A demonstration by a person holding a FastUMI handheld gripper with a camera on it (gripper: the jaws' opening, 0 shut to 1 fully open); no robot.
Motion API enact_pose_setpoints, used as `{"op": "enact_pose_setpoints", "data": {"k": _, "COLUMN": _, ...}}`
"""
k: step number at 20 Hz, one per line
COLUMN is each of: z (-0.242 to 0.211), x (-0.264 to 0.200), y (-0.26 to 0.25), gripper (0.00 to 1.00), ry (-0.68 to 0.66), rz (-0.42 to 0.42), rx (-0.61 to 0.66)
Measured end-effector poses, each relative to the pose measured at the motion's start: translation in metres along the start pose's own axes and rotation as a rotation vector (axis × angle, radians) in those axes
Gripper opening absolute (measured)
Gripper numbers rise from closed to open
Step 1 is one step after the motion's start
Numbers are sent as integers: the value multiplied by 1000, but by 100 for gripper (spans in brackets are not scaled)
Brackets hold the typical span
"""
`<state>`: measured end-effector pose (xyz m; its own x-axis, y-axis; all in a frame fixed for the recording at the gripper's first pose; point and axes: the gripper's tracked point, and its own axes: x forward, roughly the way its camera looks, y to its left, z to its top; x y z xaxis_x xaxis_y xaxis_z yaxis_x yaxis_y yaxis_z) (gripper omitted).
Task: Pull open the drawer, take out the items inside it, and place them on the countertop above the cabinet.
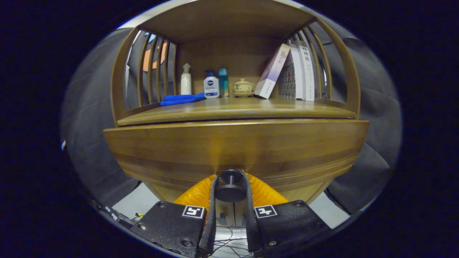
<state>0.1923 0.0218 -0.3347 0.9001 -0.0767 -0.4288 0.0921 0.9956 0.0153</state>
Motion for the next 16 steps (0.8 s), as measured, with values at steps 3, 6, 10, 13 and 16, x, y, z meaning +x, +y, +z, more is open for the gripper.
{"op": "enact_pose_setpoints", "data": {"k": 3, "z": -11, "x": -25, "y": 0, "gripper": 38, "ry": 6, "rz": 14, "rx": -3}}
{"op": "enact_pose_setpoints", "data": {"k": 6, "z": -22, "x": -51, "y": 1, "gripper": 37, "ry": 6, "rz": 31, "rx": -8}}
{"op": "enact_pose_setpoints", "data": {"k": 10, "z": -45, "x": -86, "y": -1, "gripper": 38, "ry": 43, "rz": 55, "rx": -5}}
{"op": "enact_pose_setpoints", "data": {"k": 13, "z": -57, "x": -113, "y": -1, "gripper": 37, "ry": 38, "rz": 66, "rx": -35}}
{"op": "enact_pose_setpoints", "data": {"k": 16, "z": -71, "x": -134, "y": -2, "gripper": 37, "ry": 47, "rz": 93, "rx": -76}}
